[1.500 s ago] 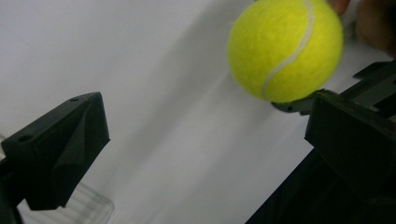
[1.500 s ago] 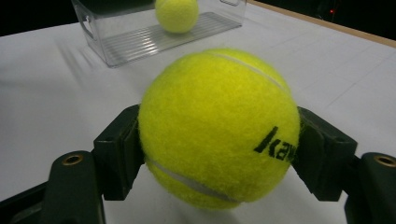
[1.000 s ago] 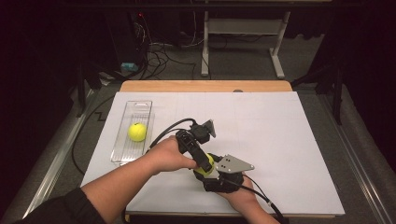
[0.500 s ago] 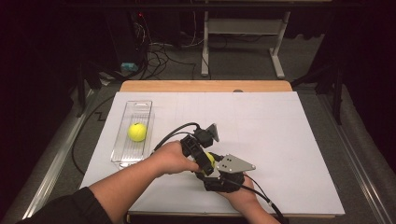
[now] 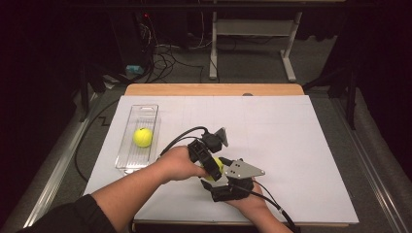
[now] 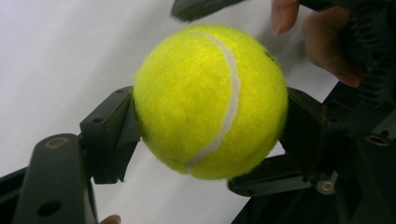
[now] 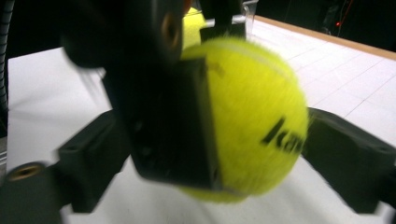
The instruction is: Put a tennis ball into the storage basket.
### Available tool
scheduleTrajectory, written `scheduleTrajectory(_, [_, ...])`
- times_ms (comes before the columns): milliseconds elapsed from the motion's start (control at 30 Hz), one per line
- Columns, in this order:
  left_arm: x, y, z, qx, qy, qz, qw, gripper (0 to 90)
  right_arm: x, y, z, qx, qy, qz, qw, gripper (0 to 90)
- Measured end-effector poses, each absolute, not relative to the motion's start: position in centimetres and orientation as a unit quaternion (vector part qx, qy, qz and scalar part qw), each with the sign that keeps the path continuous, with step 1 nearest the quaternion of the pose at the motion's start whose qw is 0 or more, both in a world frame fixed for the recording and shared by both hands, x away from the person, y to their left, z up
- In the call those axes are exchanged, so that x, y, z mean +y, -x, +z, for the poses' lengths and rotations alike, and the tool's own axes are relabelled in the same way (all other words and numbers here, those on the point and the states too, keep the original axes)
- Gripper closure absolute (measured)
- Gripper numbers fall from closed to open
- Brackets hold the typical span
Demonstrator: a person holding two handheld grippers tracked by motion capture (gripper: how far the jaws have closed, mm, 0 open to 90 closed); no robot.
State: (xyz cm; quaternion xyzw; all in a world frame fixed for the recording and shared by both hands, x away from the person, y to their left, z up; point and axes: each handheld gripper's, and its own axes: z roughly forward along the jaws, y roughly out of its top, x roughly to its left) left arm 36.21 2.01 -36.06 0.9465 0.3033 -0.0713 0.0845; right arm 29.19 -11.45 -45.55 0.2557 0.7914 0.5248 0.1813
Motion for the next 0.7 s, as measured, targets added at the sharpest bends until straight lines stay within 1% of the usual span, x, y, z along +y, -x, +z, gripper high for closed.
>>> scheduleTrajectory(33, [2.1, -36.3, -36.0, 0.304, -0.946, -0.071, 0.085, 26.7, -11.4, -29.2, -45.6, 0.795, -0.258, 0.518, 0.184, 0.9])
scheduleTrajectory(67, [2.3, -36.4, -36.0, 0.307, -0.945, -0.071, 0.085, 26.7, -11.4, -29.2, -45.6, 0.798, -0.255, 0.515, 0.179, 0.0])
scheduleTrajectory(367, [4.0, -37.2, -35.8, 0.324, -0.941, -0.063, 0.077, 26.7, -12.7, -29.1, -45.8, 0.798, -0.262, 0.509, 0.189, 0.0])
scheduleTrajectory(700, [6.6, -38.4, -35.4, 0.349, -0.933, -0.052, 0.07, 26.7, -16.8, -29.8, -45.5, 0.779, -0.3, 0.504, 0.222, 0.0])
